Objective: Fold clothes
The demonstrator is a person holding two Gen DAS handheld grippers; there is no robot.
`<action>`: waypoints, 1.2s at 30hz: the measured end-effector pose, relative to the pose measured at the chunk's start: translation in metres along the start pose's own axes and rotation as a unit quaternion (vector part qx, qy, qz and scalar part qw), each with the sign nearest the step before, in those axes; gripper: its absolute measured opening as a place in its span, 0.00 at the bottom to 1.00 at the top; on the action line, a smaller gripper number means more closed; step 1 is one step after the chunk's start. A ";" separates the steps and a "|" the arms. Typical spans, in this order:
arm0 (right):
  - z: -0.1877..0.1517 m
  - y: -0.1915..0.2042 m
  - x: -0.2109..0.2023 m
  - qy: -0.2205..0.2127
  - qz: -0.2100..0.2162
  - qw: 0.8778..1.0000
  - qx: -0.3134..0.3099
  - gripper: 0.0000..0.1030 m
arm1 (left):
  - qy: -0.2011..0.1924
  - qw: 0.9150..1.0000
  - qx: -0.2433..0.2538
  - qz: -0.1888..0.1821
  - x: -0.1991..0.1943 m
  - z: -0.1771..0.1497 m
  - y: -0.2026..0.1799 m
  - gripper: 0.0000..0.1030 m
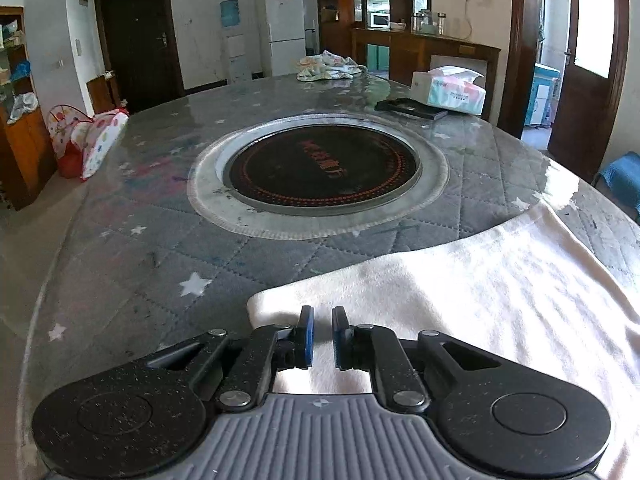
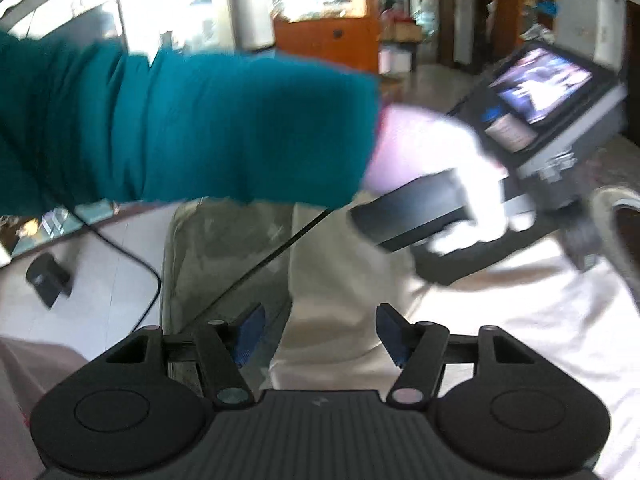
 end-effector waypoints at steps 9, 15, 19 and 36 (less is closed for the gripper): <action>-0.033 -0.033 -0.061 -0.013 -0.127 0.991 0.048 0.61 | -0.050 0.998 -0.009 -0.021 -0.085 -0.031 -0.035 0.09; -0.079 -0.061 -0.087 0.000 -0.193 0.974 0.120 0.61 | -0.046 0.998 -0.003 -0.034 -0.113 -0.068 -0.066 0.07; -0.105 -0.058 -0.102 0.000 -0.204 0.967 0.151 0.61 | -0.015 1.000 -0.013 -0.015 -0.112 -0.087 -0.067 0.07; -0.156 -0.084 -0.163 -0.055 -0.265 0.934 0.232 0.60 | -0.023 1.000 0.015 0.006 -0.135 -0.089 -0.075 0.08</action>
Point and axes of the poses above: each gripper's, at about its wrist camera, not at the fingertips, and x roughly the way its jaws point, y to its left, z to its top, the point moved 1 cm from there along x, roughly the way its jaws point, and after that the axes turned 14 degrees about x, right-handed, at the moved point
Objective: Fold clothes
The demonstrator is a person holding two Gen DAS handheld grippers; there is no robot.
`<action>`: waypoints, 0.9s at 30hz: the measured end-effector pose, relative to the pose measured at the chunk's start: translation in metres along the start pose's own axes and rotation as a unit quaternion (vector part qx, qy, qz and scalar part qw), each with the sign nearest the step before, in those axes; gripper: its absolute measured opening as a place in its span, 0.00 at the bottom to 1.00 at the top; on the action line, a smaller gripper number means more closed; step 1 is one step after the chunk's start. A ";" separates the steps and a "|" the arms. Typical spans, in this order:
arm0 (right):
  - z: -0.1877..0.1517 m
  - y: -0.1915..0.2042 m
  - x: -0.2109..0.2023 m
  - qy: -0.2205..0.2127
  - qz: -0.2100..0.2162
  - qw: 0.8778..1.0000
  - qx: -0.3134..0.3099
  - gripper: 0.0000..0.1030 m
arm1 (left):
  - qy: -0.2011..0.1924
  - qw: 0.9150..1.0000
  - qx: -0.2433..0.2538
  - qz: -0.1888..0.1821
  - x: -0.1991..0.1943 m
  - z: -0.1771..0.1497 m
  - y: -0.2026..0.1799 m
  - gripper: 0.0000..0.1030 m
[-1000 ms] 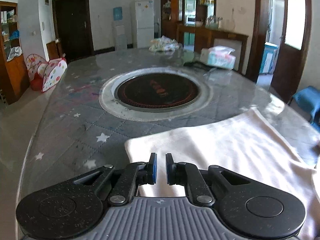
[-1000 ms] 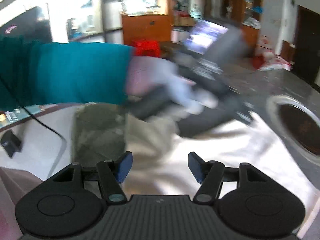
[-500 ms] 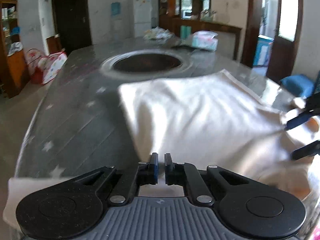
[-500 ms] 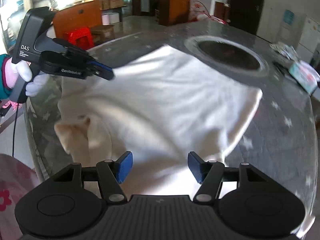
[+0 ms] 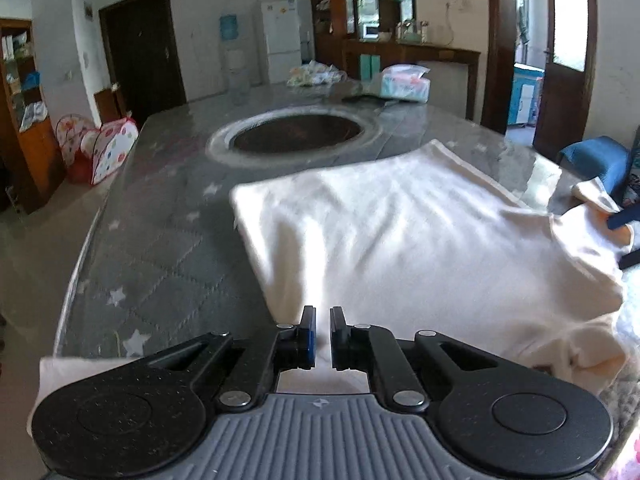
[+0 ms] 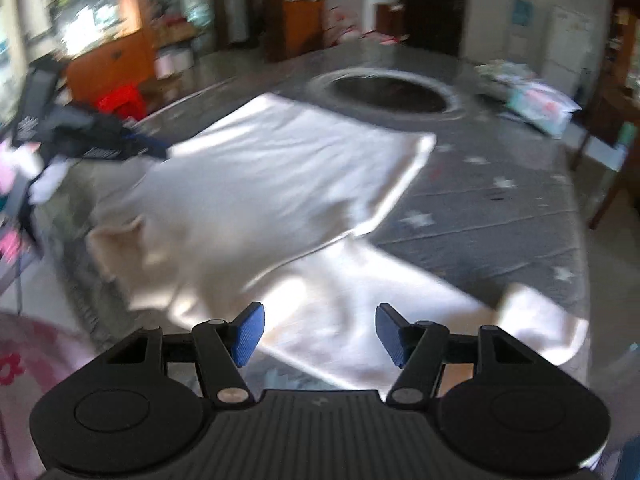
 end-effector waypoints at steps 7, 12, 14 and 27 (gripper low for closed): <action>0.012 -0.043 0.013 -0.035 -0.130 0.989 0.053 0.53 | -0.045 0.997 0.029 -0.061 -0.014 0.026 -0.037 0.09; 0.005 -0.062 0.020 -0.026 -0.162 0.983 0.081 0.32 | -0.058 0.989 0.051 -0.126 -0.010 0.036 -0.077 0.11; 0.000 -0.066 0.017 -0.029 -0.174 0.981 0.082 0.14 | -0.060 0.985 0.062 -0.149 -0.008 0.037 -0.092 0.11; -0.036 -0.096 -0.030 -0.072 -0.280 0.944 0.159 0.12 | -0.039 0.973 0.091 -0.206 -0.007 0.017 -0.130 0.14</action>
Point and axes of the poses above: each gripper's, at about its wrist camera, not at the fingertips, and x roughly the way its jaws point, y to its left, z to its top, the point moved 1 cm from there along x, roughly the way its jaws point, and after that the axes turned 14 degrees about x, right-handed, at the moved point
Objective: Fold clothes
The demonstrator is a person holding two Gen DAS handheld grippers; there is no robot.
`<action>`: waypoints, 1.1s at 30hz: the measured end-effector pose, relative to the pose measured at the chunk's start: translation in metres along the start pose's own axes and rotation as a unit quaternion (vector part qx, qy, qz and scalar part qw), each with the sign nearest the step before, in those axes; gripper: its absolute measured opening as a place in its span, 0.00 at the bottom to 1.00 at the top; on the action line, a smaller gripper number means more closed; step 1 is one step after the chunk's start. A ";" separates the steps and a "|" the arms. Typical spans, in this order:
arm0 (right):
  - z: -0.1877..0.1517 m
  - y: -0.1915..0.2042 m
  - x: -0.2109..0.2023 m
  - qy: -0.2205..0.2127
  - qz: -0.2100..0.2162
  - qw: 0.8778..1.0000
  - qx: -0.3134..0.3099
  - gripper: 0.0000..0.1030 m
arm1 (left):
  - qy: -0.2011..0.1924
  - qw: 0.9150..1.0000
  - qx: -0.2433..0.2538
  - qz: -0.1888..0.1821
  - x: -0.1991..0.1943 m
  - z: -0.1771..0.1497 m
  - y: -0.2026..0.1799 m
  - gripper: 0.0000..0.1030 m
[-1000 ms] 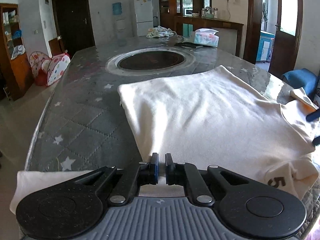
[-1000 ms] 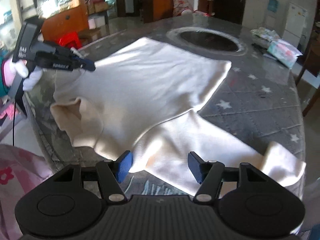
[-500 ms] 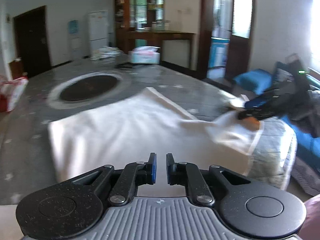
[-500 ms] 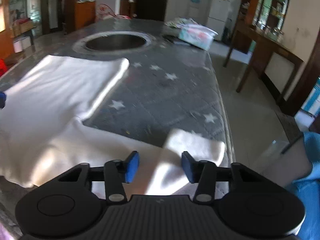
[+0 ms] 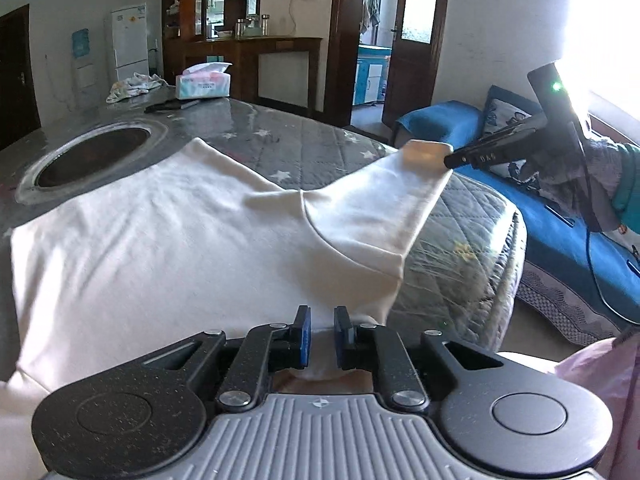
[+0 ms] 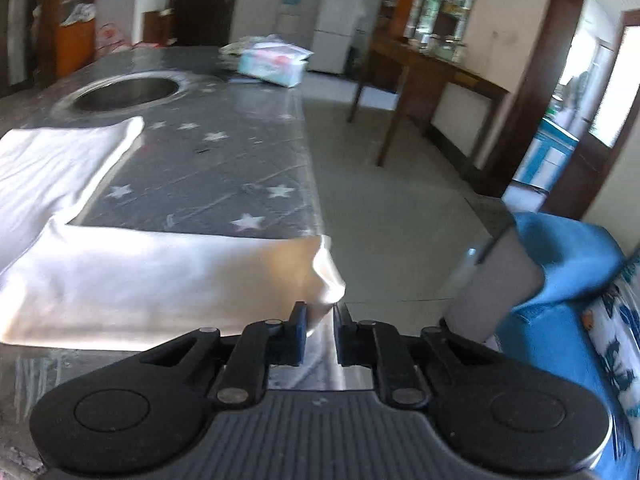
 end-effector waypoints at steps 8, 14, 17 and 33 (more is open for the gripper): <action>0.013 0.006 -0.002 -0.030 0.032 0.999 0.006 0.24 | -0.013 1.000 -0.003 -0.005 -0.005 0.005 -0.002 0.18; 0.006 0.022 0.018 0.008 0.058 0.998 -0.020 0.31 | -0.006 1.000 -0.007 -0.020 -0.003 0.001 -0.009 0.24; 0.008 0.023 0.018 0.008 0.056 0.998 -0.018 0.34 | -0.007 1.000 -0.014 -0.015 -0.011 -0.002 -0.009 0.24; -0.001 0.132 -0.054 0.053 0.336 0.925 -0.168 0.42 | -0.002 0.996 -0.030 0.088 -0.058 -0.027 0.008 0.31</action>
Point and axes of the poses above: each gripper's, at about its wrist camera, not at the fingertips, and x roughly the way its jaws point, y to its left, z to its top, the point moved 1 cm from there along x, roughly the way its jaws point, and after that the axes turned 14 degrees about x, right-handed, at the moved point
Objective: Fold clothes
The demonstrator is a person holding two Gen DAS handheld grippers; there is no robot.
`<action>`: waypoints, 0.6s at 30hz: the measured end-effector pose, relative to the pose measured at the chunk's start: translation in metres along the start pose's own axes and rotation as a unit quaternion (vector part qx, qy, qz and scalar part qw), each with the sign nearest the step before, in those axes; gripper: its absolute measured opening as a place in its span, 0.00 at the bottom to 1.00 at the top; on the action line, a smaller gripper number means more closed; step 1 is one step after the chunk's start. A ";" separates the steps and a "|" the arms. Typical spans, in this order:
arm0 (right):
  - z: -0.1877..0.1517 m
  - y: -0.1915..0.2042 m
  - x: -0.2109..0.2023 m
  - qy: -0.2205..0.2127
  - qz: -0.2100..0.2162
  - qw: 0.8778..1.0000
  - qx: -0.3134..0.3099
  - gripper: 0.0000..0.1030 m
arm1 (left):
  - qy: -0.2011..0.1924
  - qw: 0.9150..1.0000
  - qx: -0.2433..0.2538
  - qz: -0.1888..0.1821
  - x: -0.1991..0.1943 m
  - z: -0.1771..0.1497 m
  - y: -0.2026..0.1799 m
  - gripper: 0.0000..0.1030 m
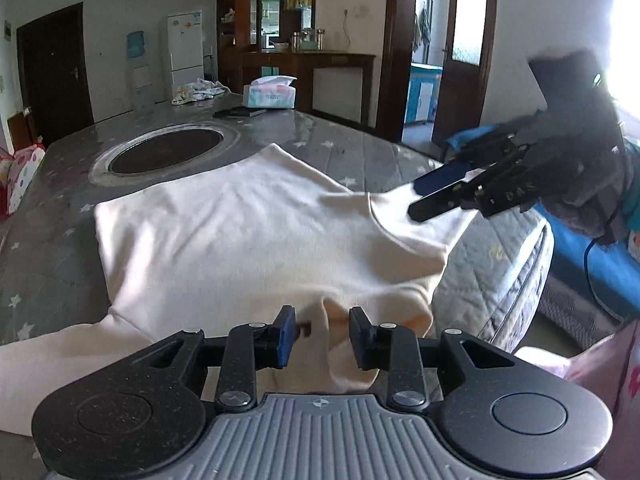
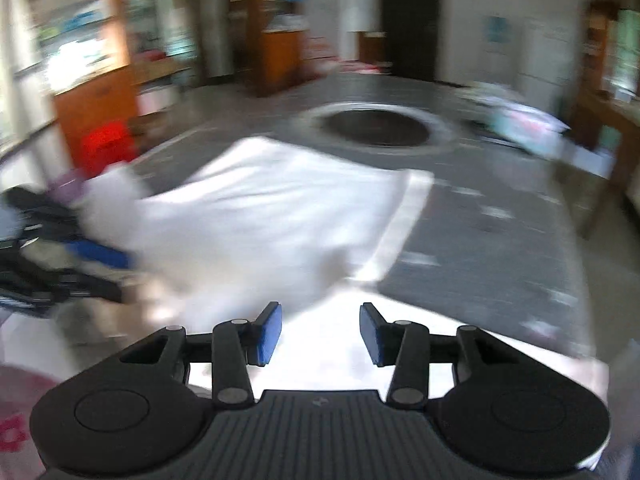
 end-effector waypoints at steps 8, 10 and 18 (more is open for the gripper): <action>-0.014 0.068 0.032 0.046 0.072 0.991 -0.101 0.41 | -0.008 1.000 0.006 0.017 0.000 -0.002 0.001 0.04; -0.020 0.078 0.035 0.045 0.071 0.990 -0.117 0.40 | -0.021 1.000 0.002 0.013 -0.007 -0.001 0.003 0.04; -0.022 0.077 0.034 0.045 0.050 0.989 -0.135 0.11 | -0.030 1.000 0.001 -0.009 -0.017 -0.005 0.003 0.04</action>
Point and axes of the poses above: each gripper's, at about its wrist camera, not at the fingertips, and x roughly the way its jaws point, y to its left, z to its top, the point moved 1 cm from there along x, roughly the way its jaws point, and after that the axes turned 14 degrees about x, right-handed, at the moved point
